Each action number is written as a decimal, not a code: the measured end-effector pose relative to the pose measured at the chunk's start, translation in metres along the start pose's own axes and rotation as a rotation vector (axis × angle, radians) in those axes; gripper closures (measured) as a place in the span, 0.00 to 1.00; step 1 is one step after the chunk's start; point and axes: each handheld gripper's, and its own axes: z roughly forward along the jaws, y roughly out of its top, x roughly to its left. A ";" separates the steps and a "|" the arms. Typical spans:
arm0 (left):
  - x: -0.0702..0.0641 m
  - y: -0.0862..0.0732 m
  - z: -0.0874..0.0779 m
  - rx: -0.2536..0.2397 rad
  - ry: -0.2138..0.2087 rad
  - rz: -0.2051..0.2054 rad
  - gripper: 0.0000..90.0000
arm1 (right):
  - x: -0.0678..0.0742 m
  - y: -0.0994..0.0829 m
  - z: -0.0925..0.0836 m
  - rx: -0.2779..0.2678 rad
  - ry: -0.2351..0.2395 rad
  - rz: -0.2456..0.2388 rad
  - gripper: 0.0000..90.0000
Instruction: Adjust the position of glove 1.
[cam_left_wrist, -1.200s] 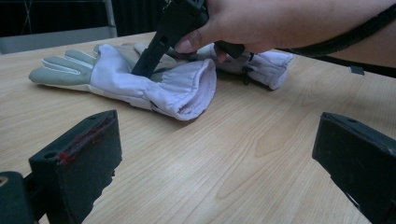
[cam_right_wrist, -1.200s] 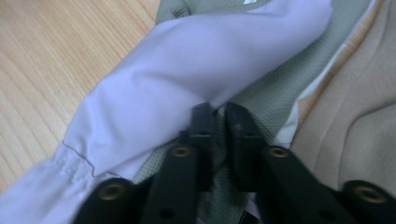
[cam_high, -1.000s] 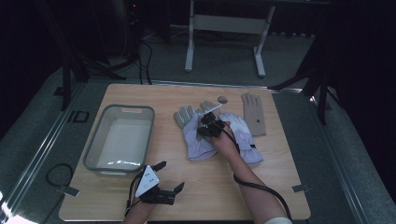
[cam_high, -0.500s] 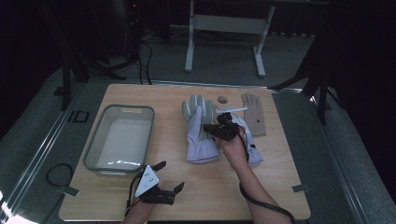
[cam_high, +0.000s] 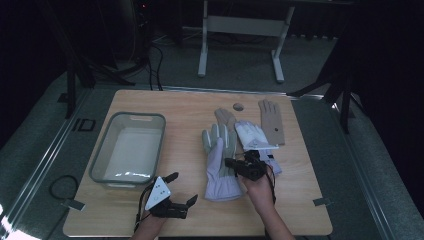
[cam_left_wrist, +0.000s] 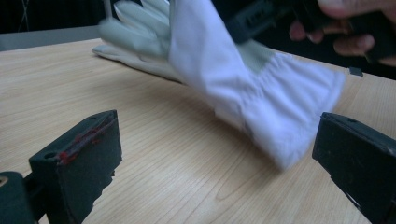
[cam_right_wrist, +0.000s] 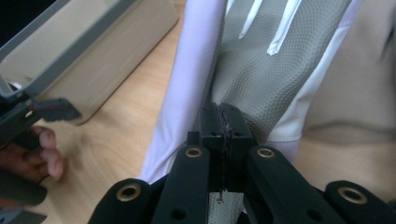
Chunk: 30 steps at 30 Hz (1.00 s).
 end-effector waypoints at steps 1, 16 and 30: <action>0.000 0.000 0.000 0.001 0.000 0.001 0.02 | -0.001 -0.003 0.002 0.009 0.005 -0.001 0.99; 0.000 0.000 0.000 0.002 0.004 0.004 0.02 | -0.022 -0.027 0.032 0.104 -0.070 -0.013 0.98; 0.000 0.000 0.000 0.004 0.007 0.002 0.02 | -0.022 -0.024 0.022 0.088 -0.045 -0.039 0.87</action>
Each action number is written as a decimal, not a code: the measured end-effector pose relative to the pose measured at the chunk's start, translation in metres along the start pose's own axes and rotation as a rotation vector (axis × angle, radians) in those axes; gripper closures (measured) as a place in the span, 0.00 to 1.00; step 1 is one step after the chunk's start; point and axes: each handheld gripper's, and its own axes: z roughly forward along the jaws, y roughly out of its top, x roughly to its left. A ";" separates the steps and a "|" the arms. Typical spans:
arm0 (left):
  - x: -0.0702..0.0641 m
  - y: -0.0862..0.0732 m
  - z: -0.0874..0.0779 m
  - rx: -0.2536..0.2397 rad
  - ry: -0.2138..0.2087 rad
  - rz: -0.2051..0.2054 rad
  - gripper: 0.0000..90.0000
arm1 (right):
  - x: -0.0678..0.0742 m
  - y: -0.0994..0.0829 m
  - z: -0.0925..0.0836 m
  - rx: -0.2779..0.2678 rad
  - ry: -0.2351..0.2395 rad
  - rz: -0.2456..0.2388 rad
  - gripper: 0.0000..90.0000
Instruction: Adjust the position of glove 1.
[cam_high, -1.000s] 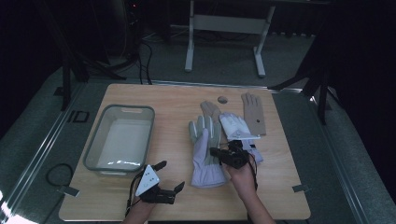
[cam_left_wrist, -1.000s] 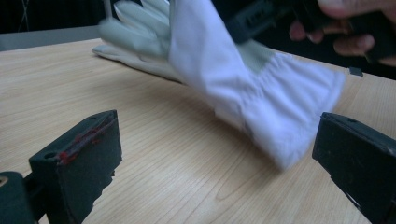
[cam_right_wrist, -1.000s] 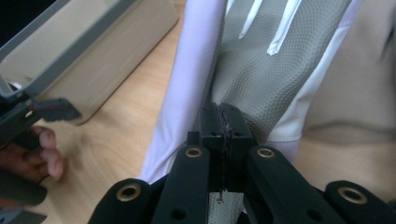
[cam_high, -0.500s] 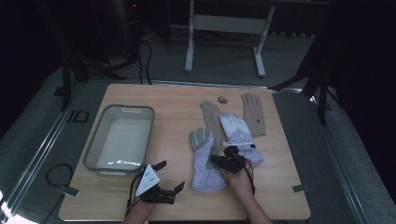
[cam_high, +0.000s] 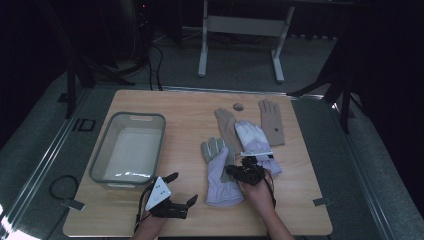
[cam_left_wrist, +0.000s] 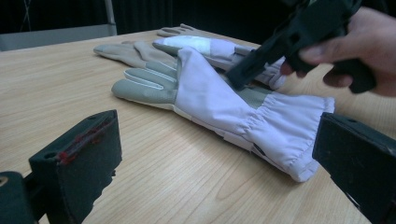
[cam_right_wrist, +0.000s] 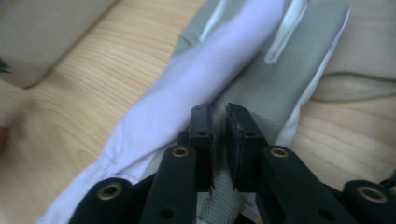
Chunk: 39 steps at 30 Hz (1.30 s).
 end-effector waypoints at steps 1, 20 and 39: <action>0.000 0.000 0.000 -0.001 0.000 -0.002 0.02 | 0.000 0.002 -0.004 -0.009 0.006 -0.004 0.85; 0.001 0.000 0.000 -0.002 0.002 -0.010 0.02 | -0.096 0.054 -0.075 0.008 -0.127 -0.269 0.66; 0.002 0.000 0.000 -0.002 0.002 -0.022 0.02 | -0.132 0.057 -0.014 0.236 -0.103 -0.329 0.52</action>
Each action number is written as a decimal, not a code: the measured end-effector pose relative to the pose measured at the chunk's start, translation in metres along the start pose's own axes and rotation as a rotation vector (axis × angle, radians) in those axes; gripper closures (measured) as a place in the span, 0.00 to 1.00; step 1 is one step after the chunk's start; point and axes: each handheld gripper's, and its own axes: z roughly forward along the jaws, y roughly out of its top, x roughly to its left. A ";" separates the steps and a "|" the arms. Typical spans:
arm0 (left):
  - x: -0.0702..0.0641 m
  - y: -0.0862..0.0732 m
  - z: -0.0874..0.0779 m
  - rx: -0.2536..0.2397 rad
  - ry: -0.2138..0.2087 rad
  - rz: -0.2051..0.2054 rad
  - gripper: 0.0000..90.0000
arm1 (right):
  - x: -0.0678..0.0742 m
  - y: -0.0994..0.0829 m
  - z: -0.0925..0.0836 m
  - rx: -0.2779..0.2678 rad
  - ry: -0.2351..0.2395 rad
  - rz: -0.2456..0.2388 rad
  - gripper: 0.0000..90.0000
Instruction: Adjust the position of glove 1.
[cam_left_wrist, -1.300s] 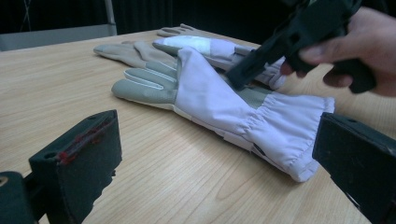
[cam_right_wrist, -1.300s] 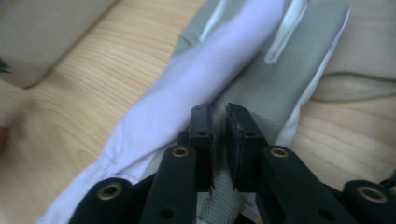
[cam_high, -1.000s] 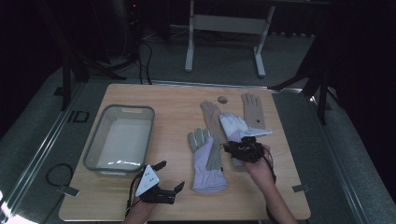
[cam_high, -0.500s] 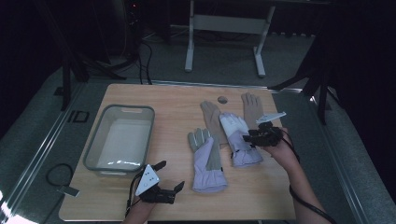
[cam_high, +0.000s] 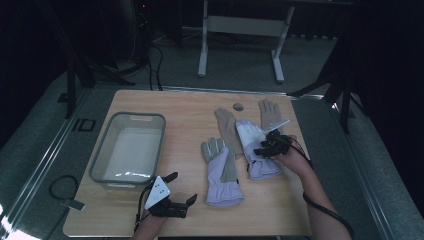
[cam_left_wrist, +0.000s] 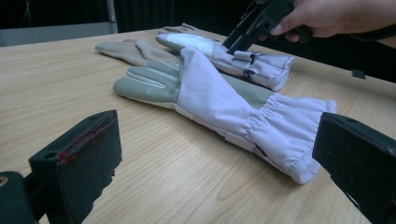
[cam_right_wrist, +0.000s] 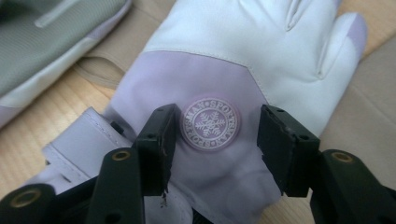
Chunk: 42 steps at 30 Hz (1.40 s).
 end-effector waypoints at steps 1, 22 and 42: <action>0.000 0.000 0.000 0.000 0.001 0.000 0.02 | 0.000 -0.001 0.001 -0.004 0.006 0.003 0.52; 0.000 0.000 0.000 -0.001 0.006 -0.003 0.02 | 0.015 -0.018 -0.008 -0.093 0.006 0.140 0.89; 0.000 0.000 0.000 -0.001 0.010 -0.001 0.02 | 0.067 -0.006 -0.098 -0.201 0.053 0.110 0.90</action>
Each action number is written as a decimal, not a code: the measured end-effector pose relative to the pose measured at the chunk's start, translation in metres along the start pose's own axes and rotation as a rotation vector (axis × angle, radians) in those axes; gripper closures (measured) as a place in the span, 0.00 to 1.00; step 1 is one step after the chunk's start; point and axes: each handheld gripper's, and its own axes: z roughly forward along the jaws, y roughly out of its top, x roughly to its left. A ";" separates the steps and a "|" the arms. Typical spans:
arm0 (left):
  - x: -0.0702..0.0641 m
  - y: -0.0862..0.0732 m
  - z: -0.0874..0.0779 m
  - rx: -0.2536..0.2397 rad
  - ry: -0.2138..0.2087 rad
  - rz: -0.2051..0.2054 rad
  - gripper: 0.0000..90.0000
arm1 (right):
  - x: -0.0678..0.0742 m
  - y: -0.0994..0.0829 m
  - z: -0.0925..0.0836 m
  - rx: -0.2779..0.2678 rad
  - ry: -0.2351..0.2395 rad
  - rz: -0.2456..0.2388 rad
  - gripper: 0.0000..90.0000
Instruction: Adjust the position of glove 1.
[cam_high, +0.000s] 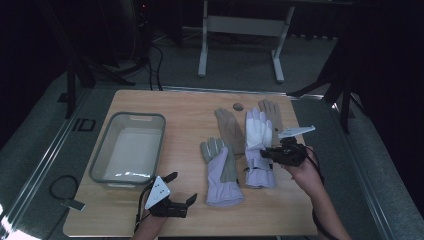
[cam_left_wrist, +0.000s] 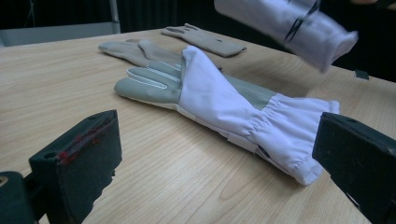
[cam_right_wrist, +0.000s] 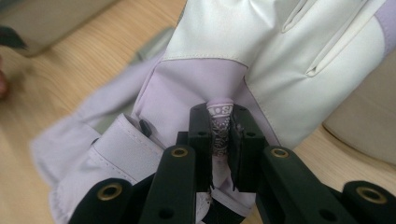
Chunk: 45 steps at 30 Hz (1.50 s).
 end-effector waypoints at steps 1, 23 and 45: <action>0.000 0.000 0.000 0.000 0.000 0.000 0.02 | 0.006 0.003 -0.003 -0.005 0.000 0.002 0.90; 0.001 0.000 -0.001 -0.011 0.004 -0.005 0.02 | 0.097 0.031 0.029 0.068 0.037 0.002 0.90; 0.000 0.000 0.000 -0.004 0.002 -0.001 0.02 | 0.104 0.008 0.099 0.191 -0.071 -0.011 0.88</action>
